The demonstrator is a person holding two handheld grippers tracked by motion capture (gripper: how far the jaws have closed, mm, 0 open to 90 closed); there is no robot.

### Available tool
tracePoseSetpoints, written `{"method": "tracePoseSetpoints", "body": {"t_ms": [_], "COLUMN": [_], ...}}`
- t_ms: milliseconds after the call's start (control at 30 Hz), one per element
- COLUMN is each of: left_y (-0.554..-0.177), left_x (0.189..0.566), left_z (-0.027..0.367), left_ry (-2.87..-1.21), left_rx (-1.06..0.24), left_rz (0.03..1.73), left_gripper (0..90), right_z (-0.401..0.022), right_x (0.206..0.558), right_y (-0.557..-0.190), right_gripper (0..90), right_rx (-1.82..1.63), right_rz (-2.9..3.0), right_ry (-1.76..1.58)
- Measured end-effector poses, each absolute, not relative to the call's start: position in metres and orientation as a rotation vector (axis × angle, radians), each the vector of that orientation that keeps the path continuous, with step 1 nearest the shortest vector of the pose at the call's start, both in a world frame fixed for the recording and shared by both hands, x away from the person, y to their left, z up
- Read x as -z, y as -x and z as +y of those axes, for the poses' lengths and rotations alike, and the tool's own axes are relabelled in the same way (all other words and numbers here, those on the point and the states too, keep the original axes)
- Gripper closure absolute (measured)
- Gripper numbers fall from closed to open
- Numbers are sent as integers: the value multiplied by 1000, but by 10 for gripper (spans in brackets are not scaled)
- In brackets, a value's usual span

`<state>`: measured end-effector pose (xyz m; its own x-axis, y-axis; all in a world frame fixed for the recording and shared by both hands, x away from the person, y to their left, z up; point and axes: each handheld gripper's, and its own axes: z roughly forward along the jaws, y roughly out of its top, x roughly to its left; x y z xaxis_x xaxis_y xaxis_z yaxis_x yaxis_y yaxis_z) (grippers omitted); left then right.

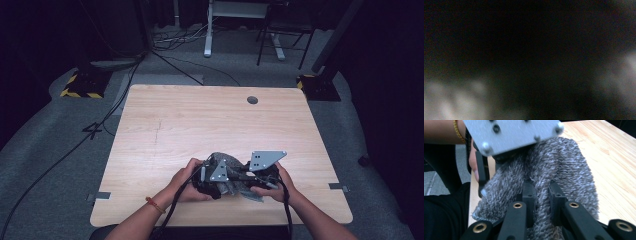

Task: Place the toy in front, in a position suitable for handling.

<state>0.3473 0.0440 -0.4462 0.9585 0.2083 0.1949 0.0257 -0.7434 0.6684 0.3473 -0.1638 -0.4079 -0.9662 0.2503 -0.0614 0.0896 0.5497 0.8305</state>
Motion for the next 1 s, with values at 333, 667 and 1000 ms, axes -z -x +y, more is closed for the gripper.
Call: {"method": "tracePoseSetpoints", "body": {"t_ms": [333,667,1000], "left_y": [-347,-348,-349], "left_x": [432,441,442], "left_z": [62,49,49], "left_ry": [-2287,-2357,-2349], "left_rx": [-337,-337,-313], "left_rz": [184,177,167], "left_gripper": [334,334,334], "right_z": [-190,-180,-177], "right_x": [422,411,414], "right_y": [-365,-352,-358], "right_gripper": [791,791,789], "right_rx": [-1360,-1370,-1353], "right_rz": [2621,2567,2587], "right_ry": [-448,-352,-362]}}
